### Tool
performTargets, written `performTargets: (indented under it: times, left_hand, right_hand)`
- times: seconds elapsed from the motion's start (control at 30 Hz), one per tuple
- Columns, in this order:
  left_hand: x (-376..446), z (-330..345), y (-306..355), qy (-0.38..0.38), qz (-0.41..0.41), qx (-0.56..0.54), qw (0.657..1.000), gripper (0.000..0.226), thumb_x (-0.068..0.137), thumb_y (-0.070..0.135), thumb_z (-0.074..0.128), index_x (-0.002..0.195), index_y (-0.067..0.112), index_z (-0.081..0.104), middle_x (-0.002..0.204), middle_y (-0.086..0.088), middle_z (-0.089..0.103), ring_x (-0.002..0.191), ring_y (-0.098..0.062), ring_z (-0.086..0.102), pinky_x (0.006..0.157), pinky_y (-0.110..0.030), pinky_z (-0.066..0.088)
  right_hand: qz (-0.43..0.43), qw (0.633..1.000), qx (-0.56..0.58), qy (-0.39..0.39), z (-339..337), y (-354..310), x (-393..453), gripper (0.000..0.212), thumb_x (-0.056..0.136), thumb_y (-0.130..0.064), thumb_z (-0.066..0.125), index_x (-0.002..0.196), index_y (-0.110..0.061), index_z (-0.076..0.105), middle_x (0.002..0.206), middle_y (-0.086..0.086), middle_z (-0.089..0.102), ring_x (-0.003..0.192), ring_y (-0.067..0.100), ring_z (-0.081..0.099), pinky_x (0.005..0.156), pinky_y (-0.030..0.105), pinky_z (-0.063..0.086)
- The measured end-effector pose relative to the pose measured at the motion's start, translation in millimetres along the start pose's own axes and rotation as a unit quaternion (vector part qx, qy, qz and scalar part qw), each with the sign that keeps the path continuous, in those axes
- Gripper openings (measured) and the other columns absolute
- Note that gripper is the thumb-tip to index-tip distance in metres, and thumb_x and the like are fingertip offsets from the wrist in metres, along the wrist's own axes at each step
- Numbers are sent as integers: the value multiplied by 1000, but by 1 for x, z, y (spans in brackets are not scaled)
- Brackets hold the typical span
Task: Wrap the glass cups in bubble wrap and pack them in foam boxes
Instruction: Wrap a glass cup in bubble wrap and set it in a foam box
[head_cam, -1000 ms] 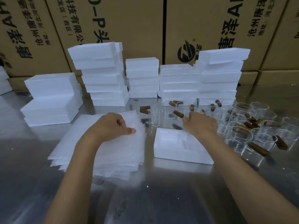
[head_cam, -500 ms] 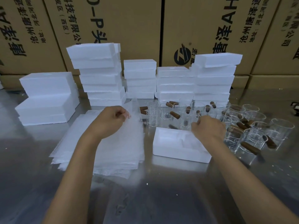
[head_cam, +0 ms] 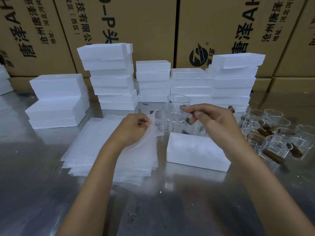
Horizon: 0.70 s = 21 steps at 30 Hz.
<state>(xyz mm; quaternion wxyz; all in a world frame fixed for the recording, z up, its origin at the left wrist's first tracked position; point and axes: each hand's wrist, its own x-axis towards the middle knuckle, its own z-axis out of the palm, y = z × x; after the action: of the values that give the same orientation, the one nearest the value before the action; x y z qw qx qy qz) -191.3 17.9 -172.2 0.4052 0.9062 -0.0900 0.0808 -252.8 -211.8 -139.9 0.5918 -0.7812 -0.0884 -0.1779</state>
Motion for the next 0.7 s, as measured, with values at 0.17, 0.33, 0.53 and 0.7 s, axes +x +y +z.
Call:
performTargets:
  times: [0.17,0.33,0.53,0.7]
  left_hand:
    - [-3,-7,5,32,-13,-94,995,27,97,5,51,90,26,68,71,11,68,55,-1,51,61,-16,42]
    - [-5,-9,14,110,11,-162,981,15,96,12,59,92,19,72,86,-5,72,68,-3,58,69,-25,44]
    - [-14,-9,29,24,79,-262,961,14,95,12,61,92,14,75,76,10,67,63,-4,54,55,-13,40]
    - [-18,-6,35,-23,99,-295,950,23,97,7,53,103,16,74,80,-2,70,67,-15,57,57,-22,43]
  right_hand:
    - [54,991,45,-111,23,0,-1,32,101,-5,47,93,-18,75,73,2,66,62,-5,55,64,16,35]
    - [42,990,-74,-111,38,13,1,37,101,-8,41,85,-26,70,60,-21,60,88,24,64,55,12,35]
    - [75,995,0,-61,44,17,8,34,100,-5,43,95,-17,74,69,-15,66,65,-1,61,53,6,38]
    - [107,982,143,-55,40,18,10,28,100,-5,46,104,-12,74,75,-3,70,58,-3,58,61,11,41]
